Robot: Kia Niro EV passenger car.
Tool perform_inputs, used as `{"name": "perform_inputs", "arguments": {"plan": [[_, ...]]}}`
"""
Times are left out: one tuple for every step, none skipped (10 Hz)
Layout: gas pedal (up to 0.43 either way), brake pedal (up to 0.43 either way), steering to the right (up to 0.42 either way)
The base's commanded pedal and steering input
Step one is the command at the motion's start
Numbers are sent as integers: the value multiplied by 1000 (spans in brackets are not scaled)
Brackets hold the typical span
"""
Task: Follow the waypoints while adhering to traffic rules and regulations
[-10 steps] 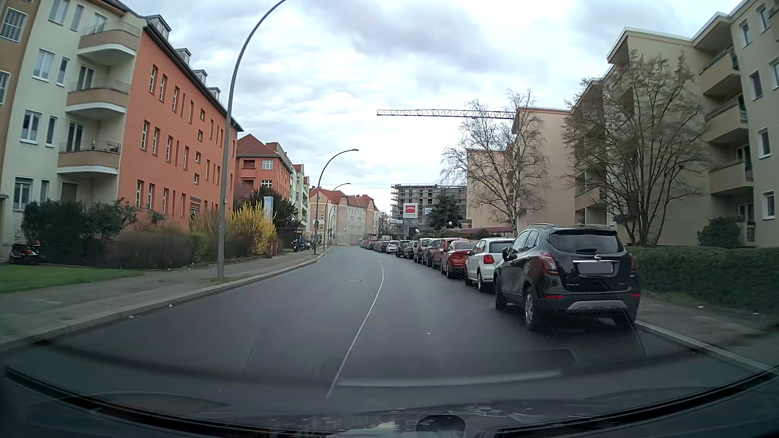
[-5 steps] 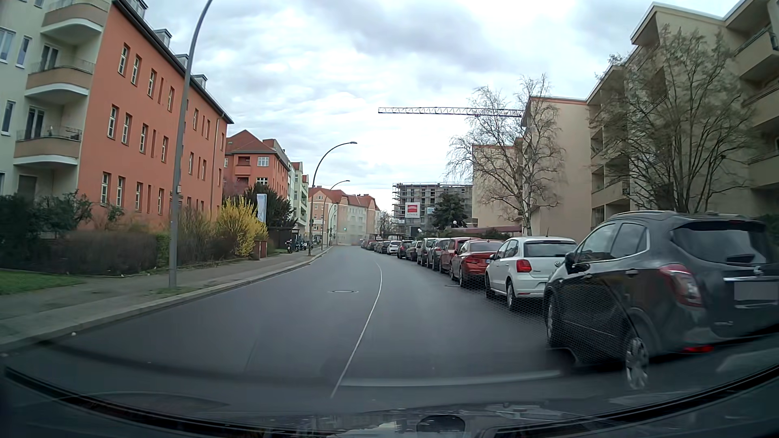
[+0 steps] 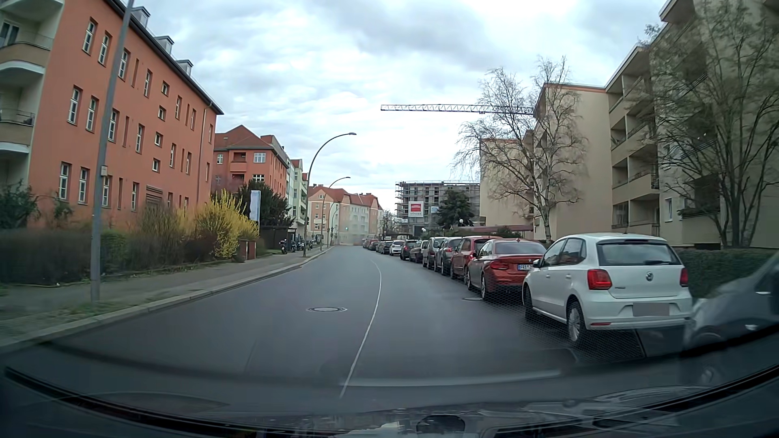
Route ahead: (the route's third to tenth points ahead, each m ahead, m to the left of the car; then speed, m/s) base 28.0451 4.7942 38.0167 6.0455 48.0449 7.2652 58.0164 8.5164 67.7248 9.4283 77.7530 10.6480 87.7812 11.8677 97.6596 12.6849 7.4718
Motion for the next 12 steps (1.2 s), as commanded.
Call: {"name": "perform_inputs", "arguments": {"plan": [[47, 12, -7], [47, 12, -7], [47, 12, -7], [47, 12, -7], [47, 12, -8], [47, 12, -8], [47, 12, -9], [39, 12, -12], [0, 12, -15], [0, 12, -16], [0, 12, -15], [0, 12, -14]]}}
